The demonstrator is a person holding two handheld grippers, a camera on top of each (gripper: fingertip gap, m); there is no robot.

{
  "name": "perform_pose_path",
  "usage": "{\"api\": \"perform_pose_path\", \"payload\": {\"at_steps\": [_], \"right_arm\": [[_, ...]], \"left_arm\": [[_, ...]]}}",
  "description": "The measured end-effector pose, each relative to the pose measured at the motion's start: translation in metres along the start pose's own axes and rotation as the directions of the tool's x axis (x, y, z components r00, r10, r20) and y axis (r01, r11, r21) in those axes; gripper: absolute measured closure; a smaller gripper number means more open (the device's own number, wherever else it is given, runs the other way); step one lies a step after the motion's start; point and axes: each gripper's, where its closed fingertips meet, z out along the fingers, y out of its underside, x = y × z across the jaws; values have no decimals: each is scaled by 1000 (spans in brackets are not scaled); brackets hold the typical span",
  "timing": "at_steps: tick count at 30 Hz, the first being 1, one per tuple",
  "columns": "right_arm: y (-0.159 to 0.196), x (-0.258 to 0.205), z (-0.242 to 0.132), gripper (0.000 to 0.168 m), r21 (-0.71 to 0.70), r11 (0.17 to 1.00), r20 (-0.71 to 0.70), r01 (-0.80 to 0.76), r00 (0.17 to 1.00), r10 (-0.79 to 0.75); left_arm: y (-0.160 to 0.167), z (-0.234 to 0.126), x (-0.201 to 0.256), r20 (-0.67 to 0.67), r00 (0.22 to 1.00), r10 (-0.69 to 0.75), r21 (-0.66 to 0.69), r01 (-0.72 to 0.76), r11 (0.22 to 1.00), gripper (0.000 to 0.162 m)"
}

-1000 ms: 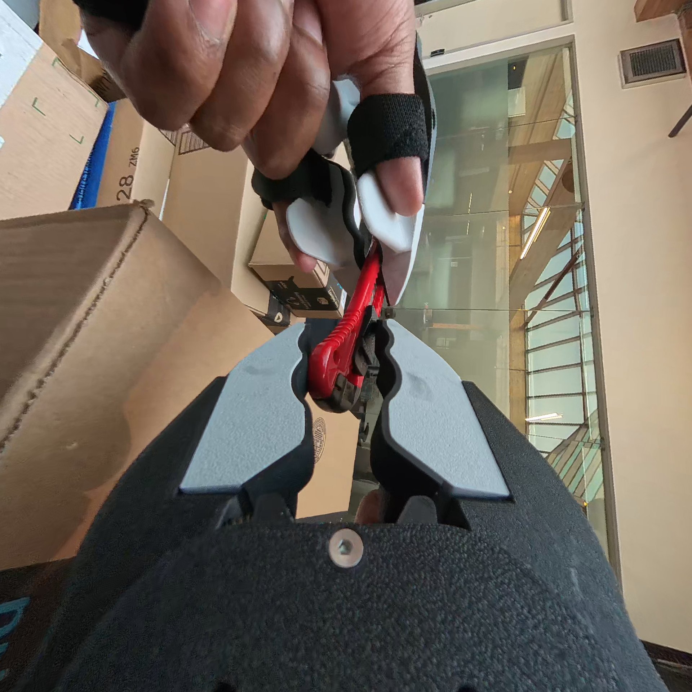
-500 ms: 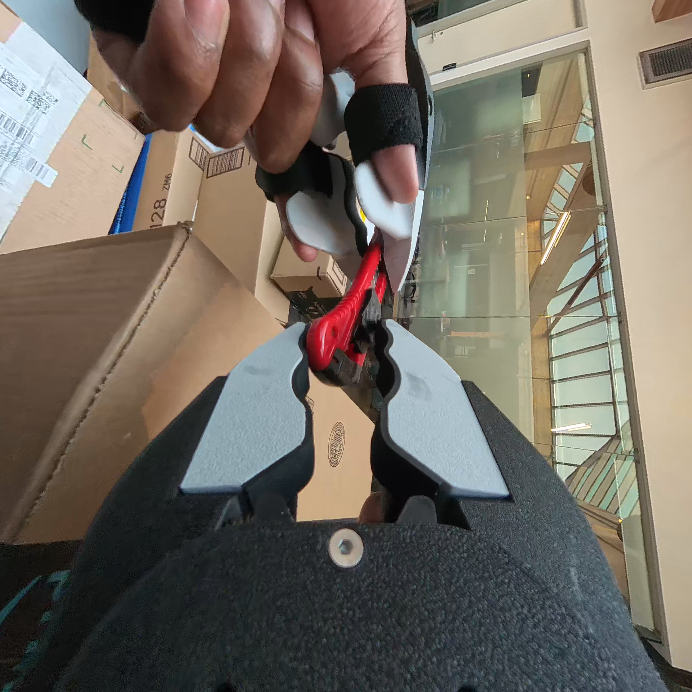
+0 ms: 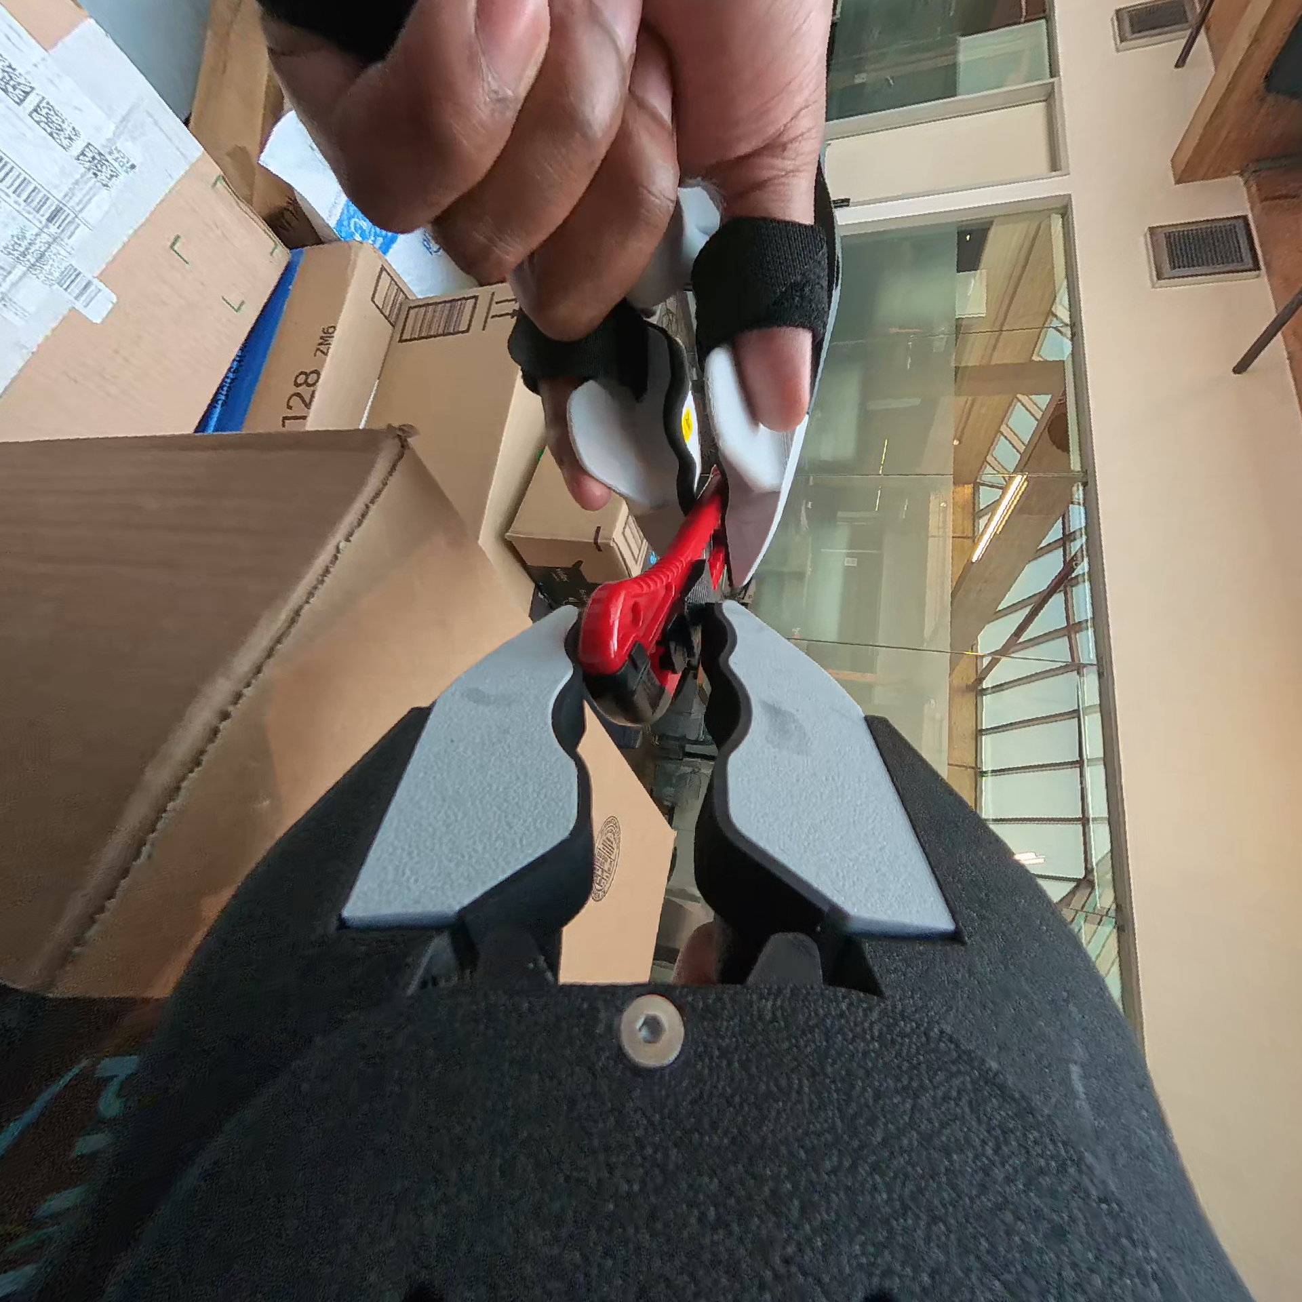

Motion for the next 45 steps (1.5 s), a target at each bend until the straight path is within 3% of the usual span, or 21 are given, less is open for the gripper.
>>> {"api": "perform_pose_path", "payload": {"at_steps": [1,23,27,29,32,35,45], "right_arm": [[0,-2,1,138,2,1000,12,2,1000,-2],[-1,-25,10,121,15,998,198,-57,979,52],[-1,-29,13,114,9,997,229,-74,971,70],[1,-37,17,102,-17,997,269,-69,961,72],[0,-34,18,108,-27,997,252,-76,964,80],[-1,-21,14,129,-9,996,185,-94,978,94],[-3,-26,15,130,-2,999,164,-52,985,52]], "left_arm": [[1,0,-2,6,1000,-8,1,8,1000,152],[-4,-2,-21,100,995,-20,55,14,998,151],[-5,-2,-24,110,994,-17,55,11,998,151],[-2,0,-24,109,994,-12,42,8,999,150],[-5,-1,-25,128,992,21,52,-28,998,151],[-14,-7,-26,93,995,-25,93,16,996,152],[-12,-6,-30,79,993,-89,108,80,991,151]]}}
